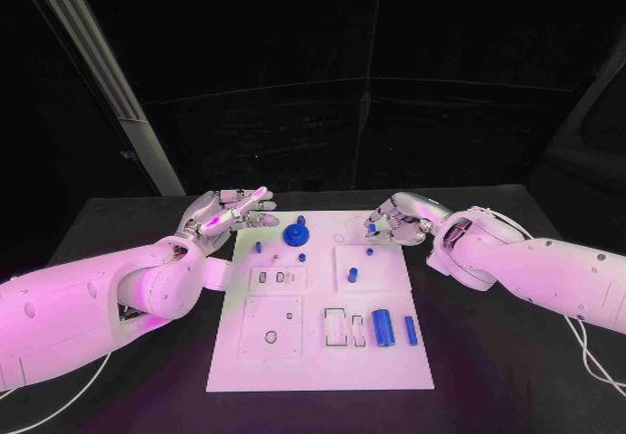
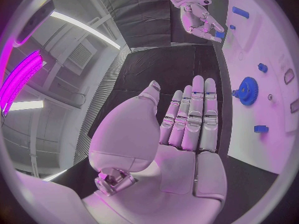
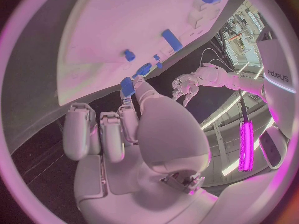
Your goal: Assemble the parts on the task board
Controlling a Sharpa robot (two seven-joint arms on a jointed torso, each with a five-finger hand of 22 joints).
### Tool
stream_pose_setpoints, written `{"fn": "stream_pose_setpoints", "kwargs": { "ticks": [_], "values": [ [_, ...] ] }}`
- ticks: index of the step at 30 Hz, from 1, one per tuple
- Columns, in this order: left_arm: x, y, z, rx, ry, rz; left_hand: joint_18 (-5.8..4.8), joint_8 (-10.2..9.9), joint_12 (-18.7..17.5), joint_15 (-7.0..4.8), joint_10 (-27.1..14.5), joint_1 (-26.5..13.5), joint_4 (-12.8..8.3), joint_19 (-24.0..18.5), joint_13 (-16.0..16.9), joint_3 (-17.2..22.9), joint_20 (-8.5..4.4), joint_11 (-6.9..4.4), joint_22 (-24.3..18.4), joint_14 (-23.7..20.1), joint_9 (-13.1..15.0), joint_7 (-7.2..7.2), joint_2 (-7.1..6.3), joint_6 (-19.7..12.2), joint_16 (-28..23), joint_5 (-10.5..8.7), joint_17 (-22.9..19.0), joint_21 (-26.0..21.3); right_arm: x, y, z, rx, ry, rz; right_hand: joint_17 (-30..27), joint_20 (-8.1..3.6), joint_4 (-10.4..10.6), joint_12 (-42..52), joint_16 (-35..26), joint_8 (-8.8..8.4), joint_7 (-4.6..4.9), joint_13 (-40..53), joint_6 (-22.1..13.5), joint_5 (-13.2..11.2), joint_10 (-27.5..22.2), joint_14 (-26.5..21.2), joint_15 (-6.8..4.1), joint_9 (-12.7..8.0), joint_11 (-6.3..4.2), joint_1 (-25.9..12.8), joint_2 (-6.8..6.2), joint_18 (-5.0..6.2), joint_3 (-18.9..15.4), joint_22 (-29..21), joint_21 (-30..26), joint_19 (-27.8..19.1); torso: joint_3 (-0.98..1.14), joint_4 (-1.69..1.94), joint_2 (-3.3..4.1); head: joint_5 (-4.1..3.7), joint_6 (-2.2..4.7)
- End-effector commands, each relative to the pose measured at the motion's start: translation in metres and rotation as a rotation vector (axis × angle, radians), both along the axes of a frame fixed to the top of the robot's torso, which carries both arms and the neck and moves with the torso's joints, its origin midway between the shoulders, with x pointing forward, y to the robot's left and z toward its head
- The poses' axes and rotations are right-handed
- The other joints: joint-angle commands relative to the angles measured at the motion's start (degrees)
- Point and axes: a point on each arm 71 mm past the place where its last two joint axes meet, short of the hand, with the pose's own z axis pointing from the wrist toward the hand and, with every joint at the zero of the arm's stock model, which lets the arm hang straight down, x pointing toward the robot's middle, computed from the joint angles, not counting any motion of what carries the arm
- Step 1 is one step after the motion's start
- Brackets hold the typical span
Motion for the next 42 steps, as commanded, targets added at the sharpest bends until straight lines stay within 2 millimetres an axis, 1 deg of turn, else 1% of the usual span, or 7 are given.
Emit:
{"fn": "stream_pose_setpoints", "kwargs": {
  "ticks": [1,10,13,18,21,27,42],
  "values": [
    [0.0,-0.001,0.002,-0.002,-0.006,-0.01,0.4,-0.24,-0.35,0.37,-0.08,-0.06,-0.39,0.32,-0.02,-0.09,0.02,-0.21,-0.05,-0.03,0.03,-0.09,0.48,0.01,-0.23,0.12,0.1,-0.23,-0.002,0.012,0.006,0.0,-0.003,-0.065,12.28,-0.47,0.36,-0.69,-0.24,0.41,-1.02,1.84,1.66,-0.31,-0.25,5.29,-0.45,0.21,-0.4,-0.51,0.05,-0.74,0.16,-0.13,-0.05,-0.15,-0.43,0.19,-0.23,0.31,-0.32],
    [0.004,0.001,0.007,0.001,-0.018,-0.002,0.4,-0.26,-0.39,0.38,-0.09,-0.07,-0.42,0.34,-0.02,-0.14,0.02,-0.19,-0.11,-0.02,0.02,-0.07,0.53,-0.01,-0.32,0.12,0.14,-0.28,-0.014,0.078,0.011,-0.003,0.022,0.024,11.73,-0.58,0.45,-3.18,-0.54,0.4,-1.14,-0.24,1.83,-0.21,-1.58,5.15,-0.56,0.23,-0.51,-0.91,0.02,-0.72,0.41,-0.27,-0.15,-0.17,-0.96,0.45,-0.4,2.07,-1.15],
    [0.006,0.003,0.008,0.003,-0.023,0.003,0.4,-0.26,-0.4,0.38,-0.09,-0.08,-0.42,0.35,-0.02,-0.15,0.02,-0.19,-0.11,-0.02,0.02,-0.07,0.53,-0.01,-0.34,0.11,0.14,-0.29,-0.017,0.099,0.012,-0.02,0.007,0.064,11.76,-0.6,0.44,-3.44,-0.53,0.37,-1.14,-0.45,1.82,-0.17,-1.71,5.15,-0.57,0.22,-0.52,-0.94,0.03,-0.72,0.47,-0.25,-0.15,-0.16,-0.93,0.39,-0.39,2.72,-1.23],
    [0.008,0.004,0.01,0.005,-0.03,0.008,0.4,-0.26,-0.4,0.38,-0.09,-0.08,-0.42,0.35,-0.02,-0.15,0.02,-0.19,-0.11,-0.02,0.02,-0.07,0.53,-0.01,-0.34,0.11,0.14,-0.29,-0.019,0.128,0.012,-0.051,-0.028,0.114,11.79,-0.61,0.4,-3.75,-0.52,0.36,-1.17,-0.69,1.85,-0.1,-1.85,5.16,-0.59,0.22,-0.54,-0.95,0.02,-0.72,0.56,-0.25,-0.16,-0.15,-1.02,0.68,-0.46,3.66,-1.72],
    [0.009,0.004,0.011,0.006,-0.032,0.009,0.4,-0.26,-0.4,0.38,-0.09,-0.08,-0.42,0.35,-0.02,-0.15,0.02,-0.19,-0.11,-0.02,0.02,-0.07,0.53,-0.01,-0.34,0.11,0.14,-0.29,-0.019,0.137,0.011,-0.066,-0.045,0.129,11.8,-0.63,0.31,-3.77,-0.52,0.35,-1.2,-0.68,1.88,0.03,-1.81,5.16,-0.61,0.22,-0.57,-0.89,0.0,-0.74,0.67,-0.18,-0.15,-0.12,-1.11,0.74,-0.46,4.09,-1.94],
    [0.01,0.004,0.011,0.005,-0.034,0.008,0.4,-0.26,-0.4,0.38,-0.09,-0.08,-0.42,0.35,-0.02,-0.15,0.02,-0.19,-0.11,-0.02,0.02,-0.07,0.53,-0.01,-0.34,0.11,0.14,-0.29,-0.022,0.154,0.003,-0.092,-0.062,0.162,11.88,-0.67,0.16,-3.82,-0.49,0.34,-1.24,-0.68,1.94,0.3,-1.75,5.18,-0.65,0.23,-0.62,-0.83,-0.04,-0.75,0.85,-0.13,-0.14,-0.08,-1.02,0.54,-0.47,4.73,-2.53],
    [0.01,0.001,0.012,0.004,-0.033,0.002,0.4,-0.27,-0.42,0.38,-0.09,-0.09,-0.43,0.36,-0.03,-0.18,0.02,-0.19,-0.14,-0.01,0.02,-0.07,0.55,-0.02,-0.38,0.12,0.17,-0.32,-0.035,0.176,-0.025,-0.154,-0.03,0.218,11.96,-0.7,-0.03,-3.88,-0.45,0.32,-1.26,-0.7,1.97,0.45,-1.71,5.2,-0.68,0.23,-0.64,-0.74,-0.2,-0.75,0.97,-0.13,-0.15,-0.07,-1.01,0.6,-0.48,4.83,-3.07]
  ]
}}
